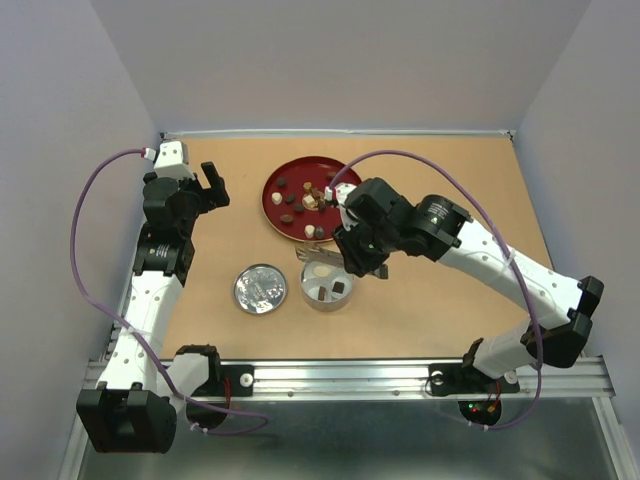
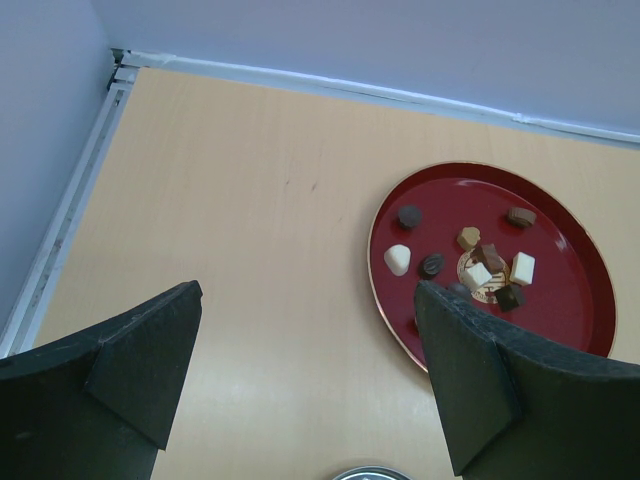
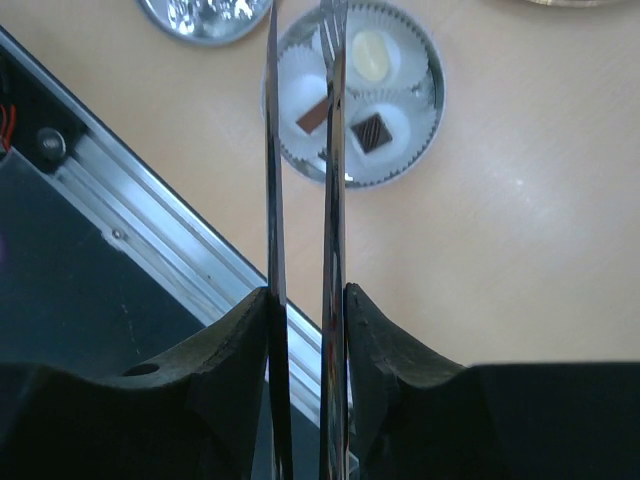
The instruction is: Pack the chocolate
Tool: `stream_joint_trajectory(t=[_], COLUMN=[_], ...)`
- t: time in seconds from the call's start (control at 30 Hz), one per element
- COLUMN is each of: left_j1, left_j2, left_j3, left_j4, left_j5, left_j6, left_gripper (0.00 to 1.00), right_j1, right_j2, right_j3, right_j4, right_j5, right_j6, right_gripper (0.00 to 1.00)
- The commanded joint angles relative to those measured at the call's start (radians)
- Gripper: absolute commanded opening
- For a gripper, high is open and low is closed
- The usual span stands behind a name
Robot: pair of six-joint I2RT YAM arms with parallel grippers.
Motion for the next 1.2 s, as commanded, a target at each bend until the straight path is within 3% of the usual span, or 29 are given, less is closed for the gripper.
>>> stream_joint_trajectory(t=[0.0,0.23,0.4,1.17], left_j1=[0.008,0.008,0.008,0.025], left_j2=[-0.025,-0.041,-0.046,-0.029], left_j3=[0.007,0.007,0.001,-0.014], left_j4=[0.029,0.032,0.040,0.063], left_j5=[-0.002,0.007,0.039,0.021], left_j6=[-0.002,-0.002,-0.005,-0.014], left_gripper=[0.99,0.99,0.99,0.99], right_j1=[0.009,0.006,-0.014,-0.215], right_j2=[0.049,0.248,0.359,0.516], right_j3=[0.133,0.353,0.404,0.450], right_j4=[0.062,0.074,0.112,0.223], right_j5=[0.083,0.206,0.250,0.114], right_j6=[-0.004,-0.047,-0.070,-0.140], right_gripper=[0.40,0.40,0.40,0.43])
